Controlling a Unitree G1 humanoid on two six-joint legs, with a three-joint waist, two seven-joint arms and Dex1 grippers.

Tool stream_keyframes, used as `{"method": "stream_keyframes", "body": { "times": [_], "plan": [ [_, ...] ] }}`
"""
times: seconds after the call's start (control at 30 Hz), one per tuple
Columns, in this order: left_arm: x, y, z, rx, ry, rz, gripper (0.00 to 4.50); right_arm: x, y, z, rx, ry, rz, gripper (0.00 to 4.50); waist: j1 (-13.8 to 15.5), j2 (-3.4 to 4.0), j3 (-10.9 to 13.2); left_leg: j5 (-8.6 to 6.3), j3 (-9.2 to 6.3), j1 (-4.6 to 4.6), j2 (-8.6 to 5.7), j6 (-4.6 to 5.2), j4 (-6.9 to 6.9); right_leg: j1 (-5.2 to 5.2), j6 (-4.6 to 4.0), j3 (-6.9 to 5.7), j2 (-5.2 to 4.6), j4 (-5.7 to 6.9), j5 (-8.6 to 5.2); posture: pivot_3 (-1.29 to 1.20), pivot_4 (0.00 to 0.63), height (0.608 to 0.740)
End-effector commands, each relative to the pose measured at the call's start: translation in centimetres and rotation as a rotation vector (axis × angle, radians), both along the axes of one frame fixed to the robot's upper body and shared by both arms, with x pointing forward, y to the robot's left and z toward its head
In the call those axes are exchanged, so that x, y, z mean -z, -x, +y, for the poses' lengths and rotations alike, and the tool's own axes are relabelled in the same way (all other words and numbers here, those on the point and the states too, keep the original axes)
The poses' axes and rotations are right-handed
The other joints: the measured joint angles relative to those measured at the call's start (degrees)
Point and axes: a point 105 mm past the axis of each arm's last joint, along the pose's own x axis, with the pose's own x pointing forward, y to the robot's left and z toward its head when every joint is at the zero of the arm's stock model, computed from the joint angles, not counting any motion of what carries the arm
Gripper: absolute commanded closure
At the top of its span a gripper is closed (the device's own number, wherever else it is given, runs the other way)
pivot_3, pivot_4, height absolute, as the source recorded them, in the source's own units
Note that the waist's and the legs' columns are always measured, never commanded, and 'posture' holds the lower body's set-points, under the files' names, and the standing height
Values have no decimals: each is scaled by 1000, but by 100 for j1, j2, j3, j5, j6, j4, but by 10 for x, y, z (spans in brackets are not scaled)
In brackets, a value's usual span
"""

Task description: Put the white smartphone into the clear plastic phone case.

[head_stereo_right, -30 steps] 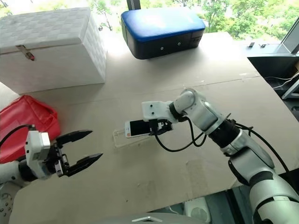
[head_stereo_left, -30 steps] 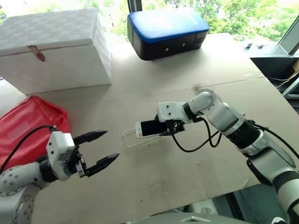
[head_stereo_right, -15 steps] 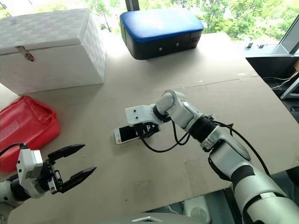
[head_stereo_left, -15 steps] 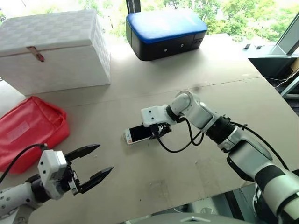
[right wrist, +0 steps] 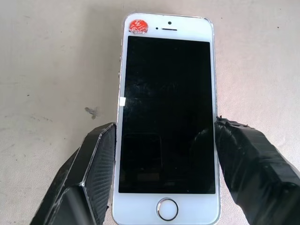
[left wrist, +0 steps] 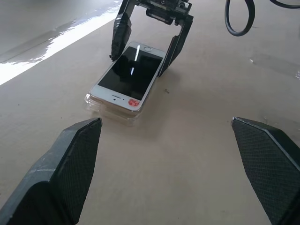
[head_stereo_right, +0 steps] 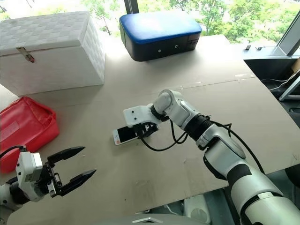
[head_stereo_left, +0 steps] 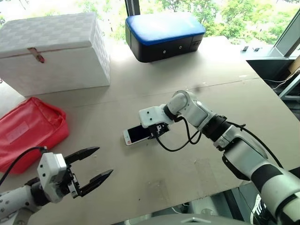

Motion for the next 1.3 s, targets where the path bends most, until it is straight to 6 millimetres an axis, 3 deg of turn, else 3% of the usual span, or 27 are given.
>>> {"method": "stream_keyframes", "body": {
  "times": [0.03,0.1,0.23,0.37,0.47,0.5,0.53,0.57,0.6,0.67,0.7,0.77,0.8,1.07,1.3],
  "plan": [
    [-5,2,-1,1,-10,-32,0,-3,-5,-1,10,15,-19,720,-1,0,0,0,1,0,0,0,0,0,0,1,0,0,0,0,150,740],
    [-6,1,-2,1,-10,-34,0,-6,-9,-1,26,-3,-26,31,3,1,1,0,0,-1,0,0,0,0,0,0,0,0,0,0,150,740],
    [-7,0,-2,1,-5,-32,0,-15,-13,-4,48,-40,-33,31,5,1,1,0,-1,-7,0,-1,0,-3,1,0,-1,-2,1,0,150,740],
    [-8,-6,-1,-23,7,-42,0,-51,-7,-12,83,-189,5,31,38,-1,2,0,-3,-15,0,-1,0,-7,3,-2,-2,-4,3,0,150,740],
    [-10,-12,-1,-44,32,-47,0,-71,7,-18,117,-294,96,938,36,-5,-1,0,-8,-17,-1,-1,1,-7,14,-5,-3,-6,9,0,150,740],
    [-10,-13,-1,-44,37,-47,0,-76,13,-19,117,-339,133,1037,34,-6,-2,0,-8,-17,-1,-1,1,-7,16,-5,-2,-6,10,0,150,740],
    [-9,-14,0,-45,40,-45,0,-77,18,-18,136,-387,188,1784,15,-6,-2,0,-9,-16,-1,-1,1,-7,16,-6,-2,-5,10,0,150,740],
    [-8,-15,1,-46,41,-42,0,-76,22,-16,154,-423,229,1860,19,-12,-5,0,-12,-15,1,-1,1,-7,15,-8,0,-3,10,0,150,740],
    [-7,-15,2,-45,43,-39,0,-74,26,-13,166,-451,251,2231,22,-14,-6,0,-12,-14,1,-1,1,-6,15,-8,0,-3,9,0,150,740],
    [-6,-16,4,-43,46,-30,508,-62,29,-6,208,-473,274,3154,9,-16,-8,0,-10,-14,1,-1,1,-6,14,-6,0,0,9,0,150,740],
    [-6,-16,4,-39,48,-23,922,-57,29,-4,224,-476,278,3738,2,-16,-8,0,-8,-13,1,-1,1,-7,14,-5,0,0,9,0,150,740],
    [-7,-16,3,-28,46,-17,1709,-50,29,-2,244,-477,278,4474,6,-14,-6,0,-8,-12,1,-1,1,-7,15,-5,2,3,9,0,150,740],
    [-6,-16,2,-26,39,-17,2096,-48,27,-3,260,-485,281,4500,9,-14,-6,0,-9,-12,1,-1,1,-7,14,-6,2,3,9,0,150,740],
    [5,-19,-1,-94,75,-22,2096,-14,28,-12,298,-442,291,4500,24,-22,-11,0,-4,-14,-2,-1,4,-6,15,-2,-2,-2,9,0,150,740],
    [4,-26,-1,-94,80,-36,2096,-5,21,4,306,-444,293,4500,12,-30,-16,1,-12,-9,6,-1,4,-6,5,-6,10,7,3,0,150,740]
  ]
}}
